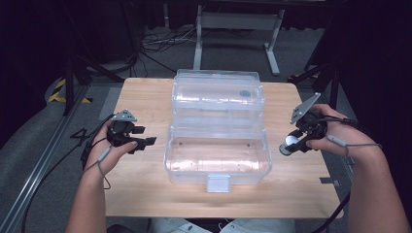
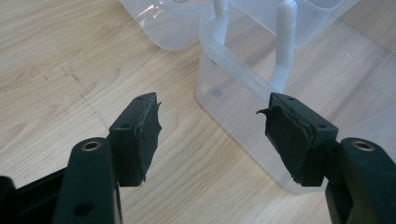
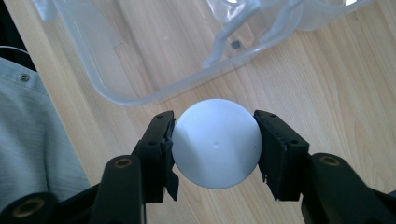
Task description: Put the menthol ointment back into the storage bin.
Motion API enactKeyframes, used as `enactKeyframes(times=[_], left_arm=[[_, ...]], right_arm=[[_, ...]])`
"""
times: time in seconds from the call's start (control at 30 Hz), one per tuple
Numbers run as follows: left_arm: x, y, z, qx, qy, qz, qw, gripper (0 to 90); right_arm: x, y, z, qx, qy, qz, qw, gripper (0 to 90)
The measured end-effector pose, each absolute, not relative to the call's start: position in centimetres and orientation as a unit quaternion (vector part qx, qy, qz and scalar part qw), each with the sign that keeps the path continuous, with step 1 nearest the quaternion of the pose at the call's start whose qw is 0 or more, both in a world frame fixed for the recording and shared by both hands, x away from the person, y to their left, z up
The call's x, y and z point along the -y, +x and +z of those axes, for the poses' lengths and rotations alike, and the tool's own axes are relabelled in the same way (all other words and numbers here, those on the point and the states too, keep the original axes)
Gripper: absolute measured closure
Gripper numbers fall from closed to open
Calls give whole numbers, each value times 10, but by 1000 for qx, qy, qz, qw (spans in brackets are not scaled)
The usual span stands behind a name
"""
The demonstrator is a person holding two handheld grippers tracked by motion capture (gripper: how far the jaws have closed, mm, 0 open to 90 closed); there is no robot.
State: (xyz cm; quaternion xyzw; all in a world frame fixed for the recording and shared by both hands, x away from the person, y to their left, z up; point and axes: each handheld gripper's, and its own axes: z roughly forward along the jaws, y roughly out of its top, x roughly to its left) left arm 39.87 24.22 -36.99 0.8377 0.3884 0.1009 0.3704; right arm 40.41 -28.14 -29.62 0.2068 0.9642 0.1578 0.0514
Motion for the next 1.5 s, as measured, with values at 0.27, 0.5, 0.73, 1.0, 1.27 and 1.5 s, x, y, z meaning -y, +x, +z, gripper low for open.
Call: enactKeyframes(times=[0.27,0.5,0.73,1.0,1.27,1.5], left_arm=[[-242,398,-370,-388,838,99,371,358],[-242,398,-370,-387,839,99,370,357],[-243,398,-370,-386,839,99,370,357],[-243,398,-370,-387,838,100,370,357],[-244,398,-370,-385,839,101,370,356],[-244,397,-369,-386,839,100,370,356]], right_arm=[[265,398,-287,-971,166,168,48,508],[253,393,-283,-975,136,170,41,508],[241,392,-284,-978,116,167,35,508],[229,392,-290,-982,94,162,36,508],[218,394,-299,-984,70,158,28,508],[209,395,-309,-987,72,142,19,508]])
